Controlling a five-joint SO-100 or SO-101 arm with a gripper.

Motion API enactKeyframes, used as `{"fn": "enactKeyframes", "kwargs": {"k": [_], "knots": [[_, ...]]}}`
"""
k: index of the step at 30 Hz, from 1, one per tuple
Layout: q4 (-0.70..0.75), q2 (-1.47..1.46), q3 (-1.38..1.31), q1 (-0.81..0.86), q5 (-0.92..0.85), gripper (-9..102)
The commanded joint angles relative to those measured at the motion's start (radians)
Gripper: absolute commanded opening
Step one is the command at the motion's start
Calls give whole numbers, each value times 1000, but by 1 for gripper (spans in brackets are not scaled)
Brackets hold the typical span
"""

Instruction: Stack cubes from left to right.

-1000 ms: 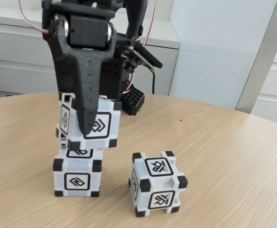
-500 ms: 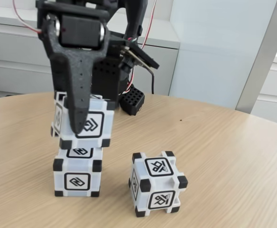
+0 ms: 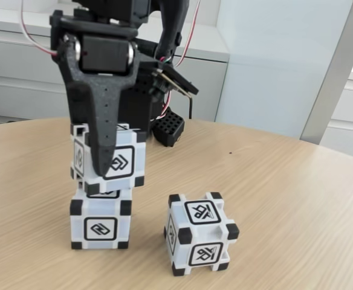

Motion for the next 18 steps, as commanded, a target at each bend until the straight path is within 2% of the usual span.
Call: {"fn": "enactKeyframes", "kwargs": {"k": [1, 18], "knots": [[-5, 21, -3, -6, 11, 28], [-3, 29, -18, -6, 112, 45]]}}
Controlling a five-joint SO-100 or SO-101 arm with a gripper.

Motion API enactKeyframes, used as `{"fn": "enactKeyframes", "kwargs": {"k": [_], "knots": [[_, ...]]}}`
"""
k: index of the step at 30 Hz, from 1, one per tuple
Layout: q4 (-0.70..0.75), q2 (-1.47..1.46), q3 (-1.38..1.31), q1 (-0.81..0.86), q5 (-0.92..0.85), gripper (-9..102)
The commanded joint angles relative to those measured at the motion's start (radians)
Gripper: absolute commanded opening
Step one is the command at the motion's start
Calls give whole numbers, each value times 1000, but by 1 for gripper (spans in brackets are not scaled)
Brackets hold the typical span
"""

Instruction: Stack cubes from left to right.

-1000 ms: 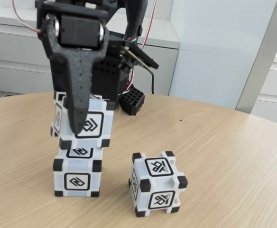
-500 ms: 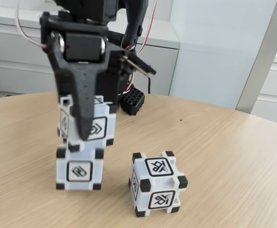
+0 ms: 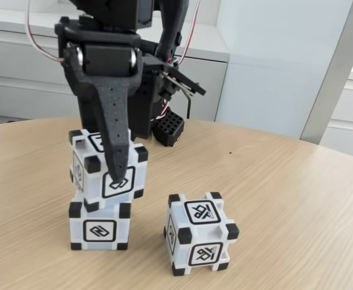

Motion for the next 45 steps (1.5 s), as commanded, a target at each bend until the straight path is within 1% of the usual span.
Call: {"fn": "enactKeyframes", "kwargs": {"k": [1, 9, 16, 24, 30, 34, 38, 41, 45], "knots": [[-5, 26, -31, 6, 18, 46], [9, 25, -209, -11, 104, 47], [12, 35, -233, -31, 140, 46], [12, 189, -233, -152, 225, 46], [11, 258, -230, -321, 318, 45], [-5, 239, -216, -463, 426, 43], [-8, 216, -201, -560, 572, 42], [-8, 161, -199, -591, 658, 40], [-37, 38, -199, -594, 718, 39]]}}
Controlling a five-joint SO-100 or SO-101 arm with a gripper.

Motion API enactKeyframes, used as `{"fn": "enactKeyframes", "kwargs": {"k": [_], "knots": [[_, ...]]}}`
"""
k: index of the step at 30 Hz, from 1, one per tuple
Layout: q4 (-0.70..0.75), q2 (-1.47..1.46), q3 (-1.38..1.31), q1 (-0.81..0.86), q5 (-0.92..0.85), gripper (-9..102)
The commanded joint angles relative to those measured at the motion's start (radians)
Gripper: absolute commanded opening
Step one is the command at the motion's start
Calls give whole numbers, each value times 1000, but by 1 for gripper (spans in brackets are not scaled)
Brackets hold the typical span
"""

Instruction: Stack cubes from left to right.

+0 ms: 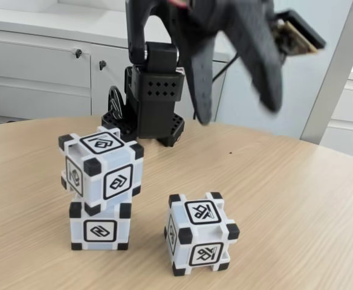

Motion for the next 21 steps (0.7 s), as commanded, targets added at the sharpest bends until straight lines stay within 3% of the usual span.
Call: {"fn": "enactKeyframes", "kwargs": {"k": [1, 7, 21], "knots": [[-57, -91, -15, -2, 52, 39], [-167, -255, -15, -2, 78, 39], [-155, -377, -14, -2, 87, 39]]}}
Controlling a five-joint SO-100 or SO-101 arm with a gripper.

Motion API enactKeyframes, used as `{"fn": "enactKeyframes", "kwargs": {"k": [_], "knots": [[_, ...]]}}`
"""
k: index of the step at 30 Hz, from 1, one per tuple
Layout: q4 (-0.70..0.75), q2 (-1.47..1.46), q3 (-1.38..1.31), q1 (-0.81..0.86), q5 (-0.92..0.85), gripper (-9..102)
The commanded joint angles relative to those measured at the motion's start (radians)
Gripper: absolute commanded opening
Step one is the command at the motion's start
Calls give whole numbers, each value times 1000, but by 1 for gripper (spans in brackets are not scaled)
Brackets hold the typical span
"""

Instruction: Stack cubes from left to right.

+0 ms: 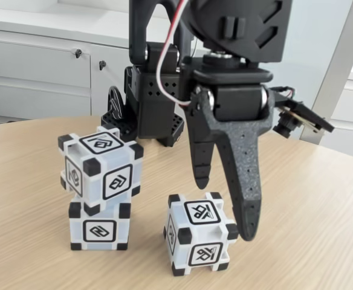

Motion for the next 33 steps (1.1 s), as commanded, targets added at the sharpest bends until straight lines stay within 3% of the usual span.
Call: {"fn": "enactKeyframes", "kwargs": {"k": [1, 33], "knots": [[5, -6, -14, 2, 14, 38], [-11, -327, -15, 17, -40, 33]]}}
